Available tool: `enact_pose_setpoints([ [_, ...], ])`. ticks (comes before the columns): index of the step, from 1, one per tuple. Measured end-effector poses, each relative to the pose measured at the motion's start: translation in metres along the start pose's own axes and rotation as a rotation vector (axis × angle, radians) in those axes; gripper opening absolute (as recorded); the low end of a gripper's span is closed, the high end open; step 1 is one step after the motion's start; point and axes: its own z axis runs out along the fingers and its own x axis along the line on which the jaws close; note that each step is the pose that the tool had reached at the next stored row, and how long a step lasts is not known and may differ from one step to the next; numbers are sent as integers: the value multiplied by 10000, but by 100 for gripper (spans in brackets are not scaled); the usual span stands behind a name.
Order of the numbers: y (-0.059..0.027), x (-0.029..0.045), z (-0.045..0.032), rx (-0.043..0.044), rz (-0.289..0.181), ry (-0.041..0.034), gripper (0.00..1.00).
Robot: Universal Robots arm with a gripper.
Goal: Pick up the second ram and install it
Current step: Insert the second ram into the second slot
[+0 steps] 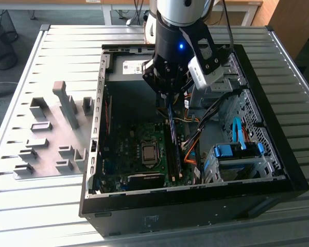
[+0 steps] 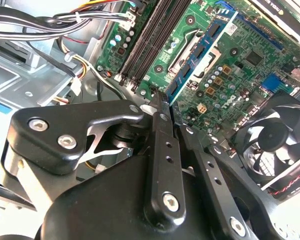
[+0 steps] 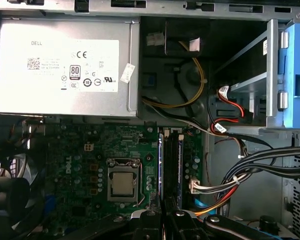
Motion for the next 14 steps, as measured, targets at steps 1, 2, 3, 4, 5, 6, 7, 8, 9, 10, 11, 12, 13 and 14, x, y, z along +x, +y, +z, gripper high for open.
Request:
enact_pose_setpoints([
  [1,0,0,4,1,0,0,14],
  [2,0,0,8,1,0,1,14],
  [3,0,0,12,1,0,0,14],
  [4,0,0,16,1,0,0,14],
  [5,0,0,19,1,0,1,14],
  [6,-1,0,23,1,0,0,14],
  [7,-1,0,26,1,0,0,14],
  [8,-1,0,30,1,0,0,14],
  [9,-1,0,34,0,0,0,14],
  [10,-1,0,37,0,0,0,14],
  [11,-1,1,41,1,1,0,14],
  [12,-1,1,45,1,0,1,14],
  [13,-1,1,48,1,0,0,14],
  [14,-1,1,52,1,0,0,14],
])
